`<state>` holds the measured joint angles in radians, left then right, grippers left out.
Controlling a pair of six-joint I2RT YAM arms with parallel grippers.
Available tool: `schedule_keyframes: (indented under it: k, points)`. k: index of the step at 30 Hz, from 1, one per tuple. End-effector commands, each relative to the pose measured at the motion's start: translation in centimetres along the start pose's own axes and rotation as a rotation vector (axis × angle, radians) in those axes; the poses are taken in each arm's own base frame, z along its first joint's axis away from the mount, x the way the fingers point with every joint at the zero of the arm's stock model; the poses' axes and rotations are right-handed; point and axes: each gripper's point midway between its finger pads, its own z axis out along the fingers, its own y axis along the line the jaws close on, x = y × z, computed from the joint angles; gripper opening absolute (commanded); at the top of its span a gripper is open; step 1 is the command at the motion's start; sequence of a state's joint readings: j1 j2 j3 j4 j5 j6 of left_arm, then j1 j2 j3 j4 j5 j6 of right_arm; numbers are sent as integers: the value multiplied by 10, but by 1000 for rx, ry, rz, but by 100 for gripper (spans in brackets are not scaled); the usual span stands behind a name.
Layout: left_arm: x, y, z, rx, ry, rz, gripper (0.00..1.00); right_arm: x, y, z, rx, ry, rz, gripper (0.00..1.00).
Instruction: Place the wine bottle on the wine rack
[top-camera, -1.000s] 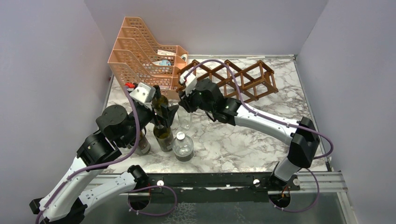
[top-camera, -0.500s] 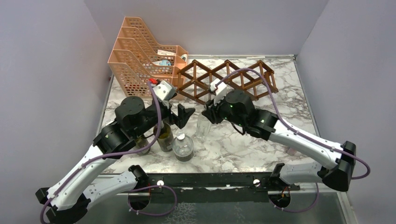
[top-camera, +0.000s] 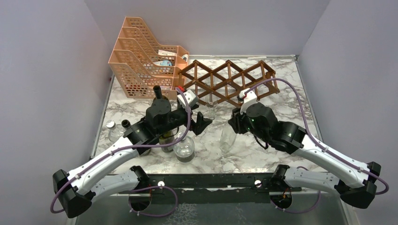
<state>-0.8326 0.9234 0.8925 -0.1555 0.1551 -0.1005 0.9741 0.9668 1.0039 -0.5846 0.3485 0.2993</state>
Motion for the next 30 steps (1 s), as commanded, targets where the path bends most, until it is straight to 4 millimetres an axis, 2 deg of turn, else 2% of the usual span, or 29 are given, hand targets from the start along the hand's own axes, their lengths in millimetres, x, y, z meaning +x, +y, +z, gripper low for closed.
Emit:
schedule_keyframes:
  k: [1, 7, 11, 20, 23, 30]
  points:
    - [-16, -27, 15, 120, -107, 6, 91, -5, -20, -13, 100, -50, 81, 6]
    - [10, -44, 36, 127, -63, 94, 94, -9, -31, -24, 155, -80, 168, 5]
    - [18, -46, 44, 118, -78, 137, 99, -23, -32, -37, 141, -136, 246, 4]
    - [28, -67, 66, 188, -103, 145, 99, -60, -34, -75, 64, -308, 404, 1]
    - [32, -79, 72, 243, -102, 150, 98, -70, -35, -87, 38, -357, 442, 1]
    - [35, -86, 82, 269, -105, 167, 89, -83, -34, -100, 2, -409, 483, 1]
